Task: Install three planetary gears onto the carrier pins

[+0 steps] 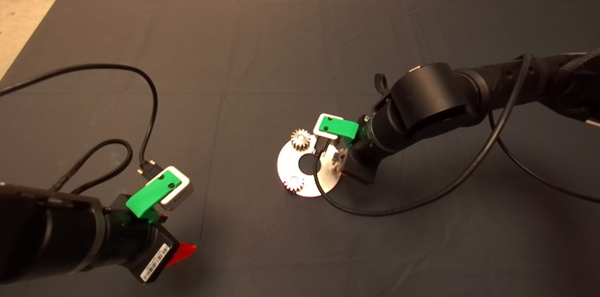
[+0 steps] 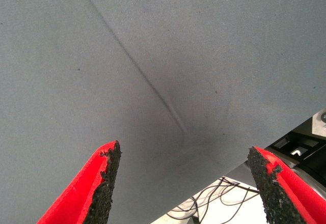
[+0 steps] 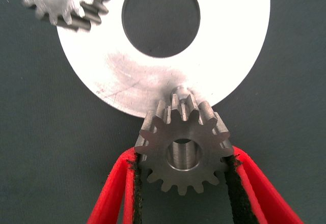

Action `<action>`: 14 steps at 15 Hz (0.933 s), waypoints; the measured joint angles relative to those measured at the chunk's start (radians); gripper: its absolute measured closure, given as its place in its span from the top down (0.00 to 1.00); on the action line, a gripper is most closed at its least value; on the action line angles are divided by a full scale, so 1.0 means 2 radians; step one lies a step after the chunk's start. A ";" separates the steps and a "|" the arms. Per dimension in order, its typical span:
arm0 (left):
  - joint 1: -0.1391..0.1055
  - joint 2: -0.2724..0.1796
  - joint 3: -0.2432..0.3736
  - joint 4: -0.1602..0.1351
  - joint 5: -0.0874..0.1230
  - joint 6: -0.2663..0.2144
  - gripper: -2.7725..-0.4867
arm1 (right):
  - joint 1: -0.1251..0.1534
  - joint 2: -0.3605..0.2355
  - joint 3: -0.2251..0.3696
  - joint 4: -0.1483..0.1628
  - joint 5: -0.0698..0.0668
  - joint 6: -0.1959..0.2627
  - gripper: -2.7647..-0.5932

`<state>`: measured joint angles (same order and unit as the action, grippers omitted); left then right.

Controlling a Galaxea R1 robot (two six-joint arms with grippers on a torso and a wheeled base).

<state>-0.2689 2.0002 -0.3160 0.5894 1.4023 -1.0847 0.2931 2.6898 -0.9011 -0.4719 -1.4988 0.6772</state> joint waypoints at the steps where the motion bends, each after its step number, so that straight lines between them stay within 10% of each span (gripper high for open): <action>1: 0.000 0.001 0.000 0.000 0.000 0.000 0.54 | -0.002 0.000 -0.001 0.000 -0.002 0.000 0.14; 11: 0.000 0.006 0.000 0.000 -0.012 -0.004 0.54 | -0.001 0.000 -0.015 0.000 0.002 -0.002 0.14; 14: 0.000 0.016 0.000 0.000 -0.012 -0.015 0.54 | -0.001 0.000 -0.016 0.000 0.016 -0.002 0.14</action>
<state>-0.2689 2.0320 -0.3160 0.5892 1.3783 -1.1140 0.2909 2.6899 -0.9321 -0.4719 -1.4664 0.6734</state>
